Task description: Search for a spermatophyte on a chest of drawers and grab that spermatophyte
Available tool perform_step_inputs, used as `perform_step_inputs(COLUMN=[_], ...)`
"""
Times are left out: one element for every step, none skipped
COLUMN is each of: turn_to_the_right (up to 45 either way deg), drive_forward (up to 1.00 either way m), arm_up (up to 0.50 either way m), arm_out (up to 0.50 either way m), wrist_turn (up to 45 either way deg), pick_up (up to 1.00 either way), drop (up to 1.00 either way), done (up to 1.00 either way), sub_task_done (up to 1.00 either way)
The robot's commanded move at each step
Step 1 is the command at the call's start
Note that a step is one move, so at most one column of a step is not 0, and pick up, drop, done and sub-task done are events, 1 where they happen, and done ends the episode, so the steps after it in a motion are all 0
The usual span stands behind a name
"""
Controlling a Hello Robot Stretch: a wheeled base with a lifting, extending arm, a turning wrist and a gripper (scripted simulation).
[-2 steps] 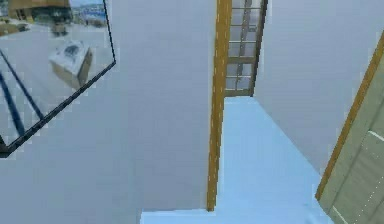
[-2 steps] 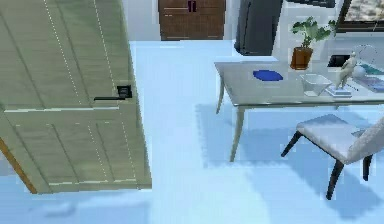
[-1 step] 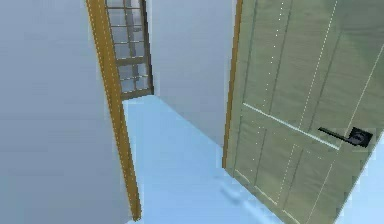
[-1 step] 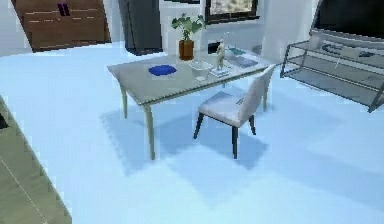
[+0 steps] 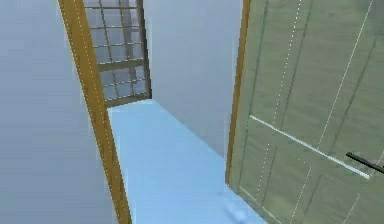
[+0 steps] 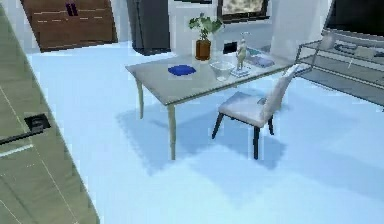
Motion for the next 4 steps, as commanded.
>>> perform_step_inputs(turn_to_the_right=[3.0,0.0,-33.0,0.0], drive_forward=[0.00,0.75,0.00,0.40], arm_up=[0.00,0.00,0.00,0.00], arm_out=[0.00,0.00,0.00,0.00], wrist_turn=[0.0,0.0,0.0,0.0], pick_up=[0.00,0.00,0.00,0.00], drop=[0.00,0.00,0.00,0.00], done=[0.00,0.00,0.00,0.00], sub_task_done=[0.00,0.00,0.00,0.00])
